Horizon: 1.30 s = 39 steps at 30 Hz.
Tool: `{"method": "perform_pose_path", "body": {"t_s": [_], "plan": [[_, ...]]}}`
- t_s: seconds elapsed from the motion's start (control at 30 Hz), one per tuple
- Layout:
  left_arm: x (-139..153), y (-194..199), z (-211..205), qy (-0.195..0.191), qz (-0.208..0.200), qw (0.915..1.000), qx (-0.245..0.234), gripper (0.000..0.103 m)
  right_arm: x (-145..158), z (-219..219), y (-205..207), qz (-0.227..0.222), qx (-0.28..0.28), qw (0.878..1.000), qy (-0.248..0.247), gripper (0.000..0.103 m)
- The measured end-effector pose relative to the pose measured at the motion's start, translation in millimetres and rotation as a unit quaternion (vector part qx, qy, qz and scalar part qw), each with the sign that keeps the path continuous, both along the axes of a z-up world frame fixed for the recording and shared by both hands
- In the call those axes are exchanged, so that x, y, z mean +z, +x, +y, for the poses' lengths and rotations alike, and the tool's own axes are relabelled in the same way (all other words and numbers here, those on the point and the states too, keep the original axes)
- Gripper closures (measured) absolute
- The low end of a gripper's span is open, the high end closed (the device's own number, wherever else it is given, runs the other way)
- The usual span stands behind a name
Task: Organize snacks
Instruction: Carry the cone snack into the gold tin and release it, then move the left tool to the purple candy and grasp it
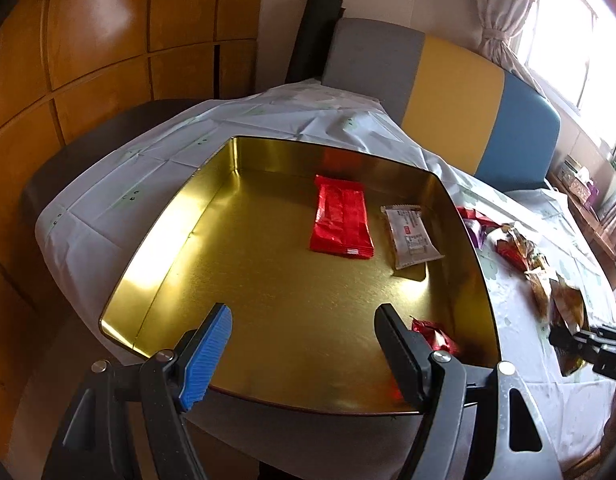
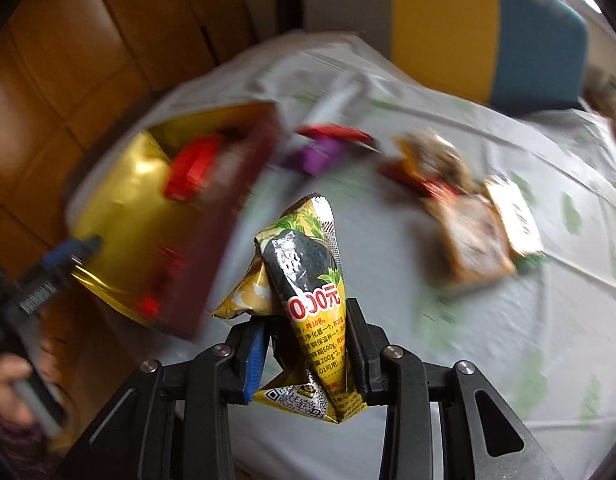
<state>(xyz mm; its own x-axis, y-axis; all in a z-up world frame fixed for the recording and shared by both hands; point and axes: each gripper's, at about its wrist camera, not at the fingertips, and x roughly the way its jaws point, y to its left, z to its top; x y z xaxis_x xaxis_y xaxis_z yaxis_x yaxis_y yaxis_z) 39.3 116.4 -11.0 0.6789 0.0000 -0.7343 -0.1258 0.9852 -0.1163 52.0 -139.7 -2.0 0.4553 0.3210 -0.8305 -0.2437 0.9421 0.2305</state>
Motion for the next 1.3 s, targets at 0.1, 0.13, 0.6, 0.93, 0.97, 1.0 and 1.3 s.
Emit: {"method": "perform_pose_path", "body": {"t_s": [0.1, 0.13, 0.6, 0.93, 0.97, 1.0, 1.3], "plan": [[2.8, -0.1, 6.2, -0.002, -0.005, 0.9999, 0.012, 0.028, 11.2, 30.2, 18.6, -0.003, 0.016, 0.999, 0.030, 0.067], [3.1, 0.1, 8.1, -0.003, -0.006, 0.9999, 0.015, 0.028, 13.8, 39.9, 25.0, -0.004, 0.019, 0.999, 0.037, 0.067], [2.4, 3.7, 26.6, -0.012, -0.010, 0.9990, 0.041, 0.028, 6.7, 88.3, 60.1, -0.008, 0.019, 0.996, 0.092, 0.025], [5.5, -0.4, 12.1, -0.006, -0.017, 0.9997, 0.018, 0.028, 3.5, 33.5, 34.7, -0.042, -0.012, 0.998, 0.049, 0.020], [5.9, -1.2, 10.5, -0.010, -0.018, 0.9997, 0.015, 0.028, 2.4, 25.4, 33.0, -0.042, -0.016, 0.998, 0.043, 0.019], [6.0, -1.5, 9.2, -0.012, -0.018, 0.9997, 0.015, 0.028, 1.7, 19.2, 32.3, -0.043, -0.020, 0.998, 0.040, 0.018], [14.2, -1.0, -11.2, -0.003, -0.019, 0.9993, -0.033, 0.036, -6.9, -57.6, 25.9, -0.025, -0.071, 0.997, -0.018, 0.016]]}}
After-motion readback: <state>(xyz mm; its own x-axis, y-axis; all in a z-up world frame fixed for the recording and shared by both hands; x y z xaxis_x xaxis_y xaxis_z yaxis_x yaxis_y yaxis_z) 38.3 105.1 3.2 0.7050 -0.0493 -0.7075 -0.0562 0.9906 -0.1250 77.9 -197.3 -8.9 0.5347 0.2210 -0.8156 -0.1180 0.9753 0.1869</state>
